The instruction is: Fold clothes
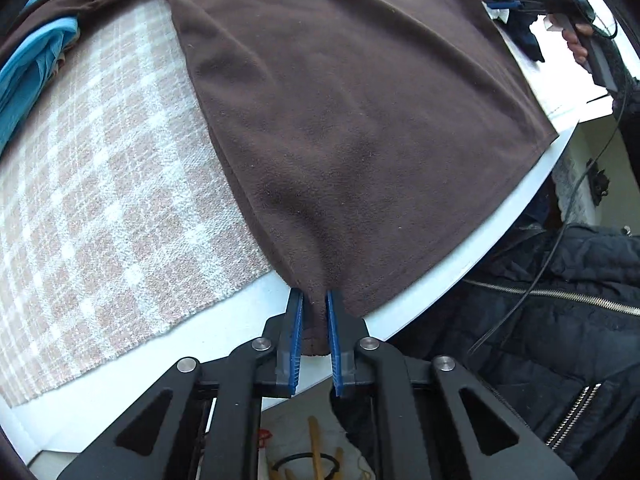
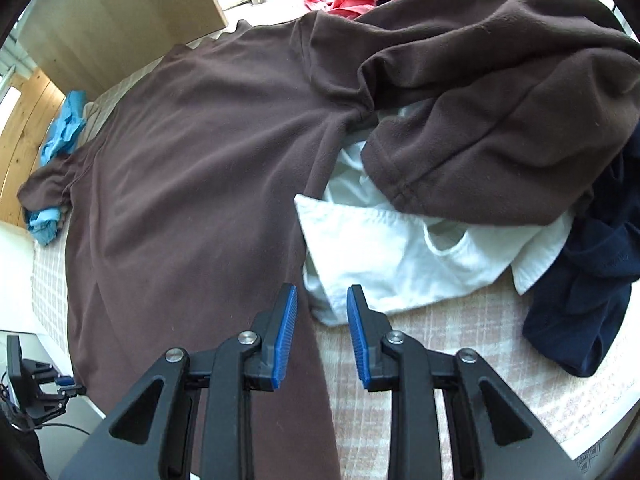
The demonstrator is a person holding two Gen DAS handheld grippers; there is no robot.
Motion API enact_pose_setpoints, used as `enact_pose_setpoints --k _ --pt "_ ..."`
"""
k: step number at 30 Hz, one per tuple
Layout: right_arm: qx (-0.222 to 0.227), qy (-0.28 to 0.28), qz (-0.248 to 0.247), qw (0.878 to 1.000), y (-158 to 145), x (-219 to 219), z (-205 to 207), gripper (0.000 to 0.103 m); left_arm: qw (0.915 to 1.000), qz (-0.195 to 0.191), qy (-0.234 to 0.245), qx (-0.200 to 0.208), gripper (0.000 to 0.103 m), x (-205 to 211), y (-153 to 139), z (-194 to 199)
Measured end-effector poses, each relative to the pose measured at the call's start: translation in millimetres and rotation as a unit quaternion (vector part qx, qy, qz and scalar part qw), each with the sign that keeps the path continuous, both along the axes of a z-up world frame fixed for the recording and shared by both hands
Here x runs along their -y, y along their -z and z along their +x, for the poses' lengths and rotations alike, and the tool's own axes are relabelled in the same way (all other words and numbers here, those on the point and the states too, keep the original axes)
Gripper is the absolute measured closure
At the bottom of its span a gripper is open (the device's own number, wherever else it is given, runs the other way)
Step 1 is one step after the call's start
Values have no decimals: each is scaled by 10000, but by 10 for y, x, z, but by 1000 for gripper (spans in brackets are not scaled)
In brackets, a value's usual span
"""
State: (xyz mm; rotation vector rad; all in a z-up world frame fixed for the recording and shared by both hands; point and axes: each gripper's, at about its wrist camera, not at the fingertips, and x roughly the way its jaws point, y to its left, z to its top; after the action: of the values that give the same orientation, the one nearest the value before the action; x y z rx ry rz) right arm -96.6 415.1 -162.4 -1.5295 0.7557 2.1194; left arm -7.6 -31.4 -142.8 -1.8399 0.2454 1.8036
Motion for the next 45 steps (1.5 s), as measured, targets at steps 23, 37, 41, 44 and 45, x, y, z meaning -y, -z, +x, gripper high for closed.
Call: enact_pose_setpoints --k 23,37,41,44,45 --pt "658 -312 890 9934 145 -301 -326 97 9977 402 -549 13 96 481 -123 -300" --pt "-408 -1361 1087 9839 -620 240 -808 84 9961 199 -560 -650 98 705 -722 -837" --pt "-453 -1858 806 9782 -313 492 -1393 92 9936 289 -268 -1062 97 326 -719 -1446" --pt "-470 -2070 675 9749 -136 658 -1726 95 9911 389 -270 -1241 95 231 -605 -1929" --pt "-472 -2150 634 9734 -88 697 -1820 95 9900 377 -355 -1314 95 101 -586 -1849"
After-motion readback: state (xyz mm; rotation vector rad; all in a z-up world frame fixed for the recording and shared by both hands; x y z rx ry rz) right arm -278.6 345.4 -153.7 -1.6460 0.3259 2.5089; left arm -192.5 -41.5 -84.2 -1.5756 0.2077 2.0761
